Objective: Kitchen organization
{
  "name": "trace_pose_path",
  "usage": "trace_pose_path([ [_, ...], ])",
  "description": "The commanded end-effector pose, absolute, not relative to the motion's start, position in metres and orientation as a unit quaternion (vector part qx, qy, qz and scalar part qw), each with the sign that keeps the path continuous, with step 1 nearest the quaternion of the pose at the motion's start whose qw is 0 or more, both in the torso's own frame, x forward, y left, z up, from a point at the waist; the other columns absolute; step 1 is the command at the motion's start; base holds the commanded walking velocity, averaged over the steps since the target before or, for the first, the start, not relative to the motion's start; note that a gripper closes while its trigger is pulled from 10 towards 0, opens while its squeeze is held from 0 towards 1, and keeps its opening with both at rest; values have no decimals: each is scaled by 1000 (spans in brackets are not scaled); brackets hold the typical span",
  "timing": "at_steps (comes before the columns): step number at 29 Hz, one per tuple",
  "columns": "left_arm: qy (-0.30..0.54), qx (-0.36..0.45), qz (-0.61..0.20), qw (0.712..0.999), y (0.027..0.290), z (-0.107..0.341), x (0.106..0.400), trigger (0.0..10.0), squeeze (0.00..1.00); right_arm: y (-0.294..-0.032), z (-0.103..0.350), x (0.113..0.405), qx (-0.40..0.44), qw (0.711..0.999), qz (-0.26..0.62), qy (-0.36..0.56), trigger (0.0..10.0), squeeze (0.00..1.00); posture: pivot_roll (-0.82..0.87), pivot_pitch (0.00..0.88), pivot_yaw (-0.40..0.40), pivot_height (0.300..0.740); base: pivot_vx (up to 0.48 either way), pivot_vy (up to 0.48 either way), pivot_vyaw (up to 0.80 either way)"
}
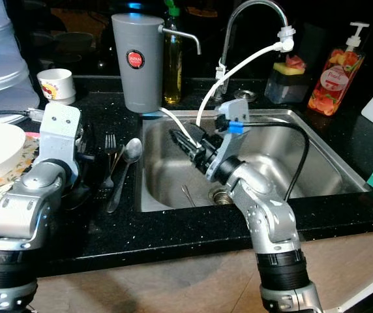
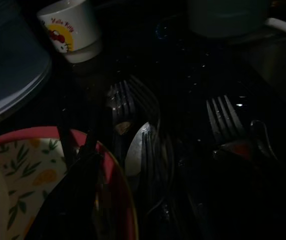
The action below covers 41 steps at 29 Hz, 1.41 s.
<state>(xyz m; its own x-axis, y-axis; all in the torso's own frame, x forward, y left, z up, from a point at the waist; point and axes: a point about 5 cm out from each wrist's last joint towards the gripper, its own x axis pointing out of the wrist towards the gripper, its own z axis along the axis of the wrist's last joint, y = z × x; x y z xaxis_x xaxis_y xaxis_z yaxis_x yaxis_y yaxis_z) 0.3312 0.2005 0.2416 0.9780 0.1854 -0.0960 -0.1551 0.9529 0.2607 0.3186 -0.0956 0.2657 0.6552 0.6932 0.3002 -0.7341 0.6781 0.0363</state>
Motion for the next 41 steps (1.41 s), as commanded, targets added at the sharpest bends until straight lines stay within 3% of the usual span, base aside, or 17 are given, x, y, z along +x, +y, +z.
trace_pose_path([
  [1, 72, 117, 76, 988, 202, 236, 333, 10000, 0, -95, 263, 315, 67, 905, 401, -122, 10000, 0, -27, 63, -45, 740, 0, 0, 0],
  [22, 54, 110, -8, 992, 176, 236, 336, 10000, 0, -97, 262, 314, 63, 909, 396, -113, 10000, 0, -33, 45, -44, 740, 0, 0, 0],
  [37, 58, 81, 21, 995, 179, 236, 340, 10000, 0, -98, 262, 312, 58, 908, 399, -115, 10000, 0, -40, 25, -37, 740, 0, 0, 0],
  [41, 73, 70, 31, 994, 183, 231, 342, 10000, 0, -94, 260, 307, 44, 896, 428, -104, 10000, 0, -42, 29, -37, 740, 0, 0, 0],
])
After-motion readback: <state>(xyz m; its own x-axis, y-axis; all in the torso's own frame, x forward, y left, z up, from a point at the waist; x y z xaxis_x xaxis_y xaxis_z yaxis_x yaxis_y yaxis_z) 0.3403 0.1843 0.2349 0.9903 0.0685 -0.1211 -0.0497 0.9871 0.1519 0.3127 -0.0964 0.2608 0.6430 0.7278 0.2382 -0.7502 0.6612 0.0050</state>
